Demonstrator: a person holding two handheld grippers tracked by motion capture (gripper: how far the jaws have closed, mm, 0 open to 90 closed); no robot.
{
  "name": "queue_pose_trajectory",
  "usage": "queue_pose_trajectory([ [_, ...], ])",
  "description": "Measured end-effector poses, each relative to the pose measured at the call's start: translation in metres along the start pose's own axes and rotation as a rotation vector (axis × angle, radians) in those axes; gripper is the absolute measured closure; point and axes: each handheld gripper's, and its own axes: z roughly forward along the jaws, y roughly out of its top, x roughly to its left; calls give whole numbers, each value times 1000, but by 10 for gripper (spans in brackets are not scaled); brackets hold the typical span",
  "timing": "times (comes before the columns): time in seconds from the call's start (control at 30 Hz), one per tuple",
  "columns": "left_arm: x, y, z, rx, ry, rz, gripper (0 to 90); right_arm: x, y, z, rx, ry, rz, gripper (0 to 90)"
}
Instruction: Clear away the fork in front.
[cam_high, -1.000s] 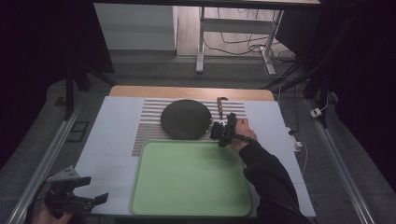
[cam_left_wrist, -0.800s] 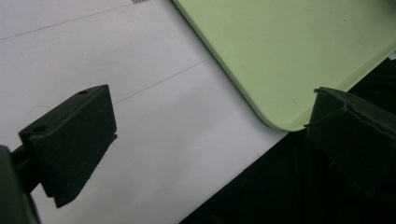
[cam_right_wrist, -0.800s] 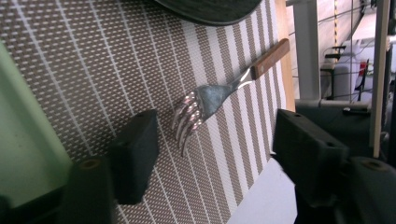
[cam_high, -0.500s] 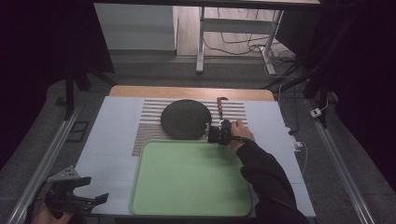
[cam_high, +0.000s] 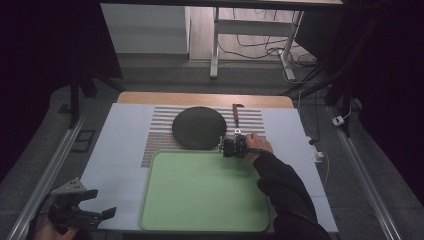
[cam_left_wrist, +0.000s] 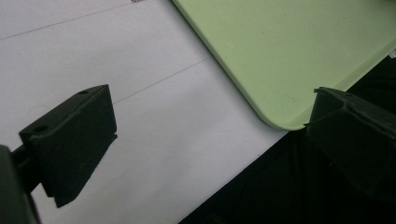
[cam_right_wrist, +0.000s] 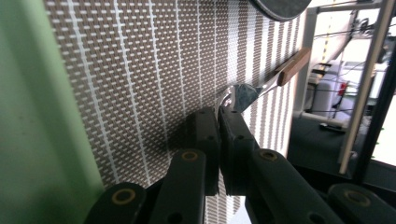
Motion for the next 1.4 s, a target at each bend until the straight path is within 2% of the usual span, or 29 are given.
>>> queue_pose_trajectory([
  [0.07, 0, 0, 0, 0, 1, 0, 13, 0, 0, -1, -8, -21, -8, 889],
  [0.1, 0, 0, 0, 1, 0, 1, 13, 1, 0, -2, -8, -56, -9, 893],
  [0.13, 0, 0, 0, 0, 1, 1, 13, -1, 1, -3, -17, -44, -21, 895],
  [0.17, 0, 0, 0, 1, 2, 2, 13, -1, 1, -4, -19, -55, -17, 896],
  [0.37, 0, 0, 0, 0, 2, 1, 13, -2, 0, -8, -27, -47, -13, 899],
  [0.53, 0, 0, 0, 1, 1, 1, 13, -7, -2, -16, -51, -56, 15, 900],
  [0.57, 0, 0, 0, 0, 2, 1, 13, -8, -2, -19, -57, -53, 23, 900],
  [0.6, 0, 0, 0, 0, 2, 1, 13, -10, -2, -21, -56, -18, 23, 900],
  [0.67, 0, 0, 0, 1, 3, 1, 13, -11, -3, -28, -58, -55, 33, 900],
  [0.7, 0, 0, 0, 1, 3, 1, 13, -13, -4, -31, -75, -22, 43, 900],
  [0.73, 0, 0, 0, 1, 4, 1, 13, -14, -4, -33, -86, -26, 41, 900],
  [0.77, 0, 0, 0, 1, 4, 1, 13, -13, -4, -36, -94, -57, 53, 900],
  [0.8, -1, 0, 0, 1, 4, 1, 13, -13, -4, -36, -94, -57, 53, 900],
  [0.83, -1, 0, 0, 1, 4, 1, 13, -16, -4, -45, -89, -53, 58, 900],
  [0.87, -1, 0, 0, 1, 5, 1, 13, -15, -5, -47, -130, -49, 77, 900],
  [0.97, -1, 0, 0, 1, 5, 0, 13, -17, -5, -55, -140, -42, 87, 900],
  [1.03, -1, 0, 0, 1, 6, 0, 12, -20, -8, -63, -193, -27, 120, 900],
  [1.07, -1, 0, 0, 1, 6, 0, 13, -20, -9, -68, -183, -15, 142, 900],
  [1.2, -1, 0, 0, 1, 6, -1, 12, -22, -14, -78, -232, 8, 190, 900],
  [1.27, 0, 0, 0, 1, 6, -1, 12, -22, -15, -81, -247, 12, 198, 900],
  [1.4, -1, 0, 0, 1, 7, -1, 12, -20, -17, -97, -307, 48, 237, 900],
])
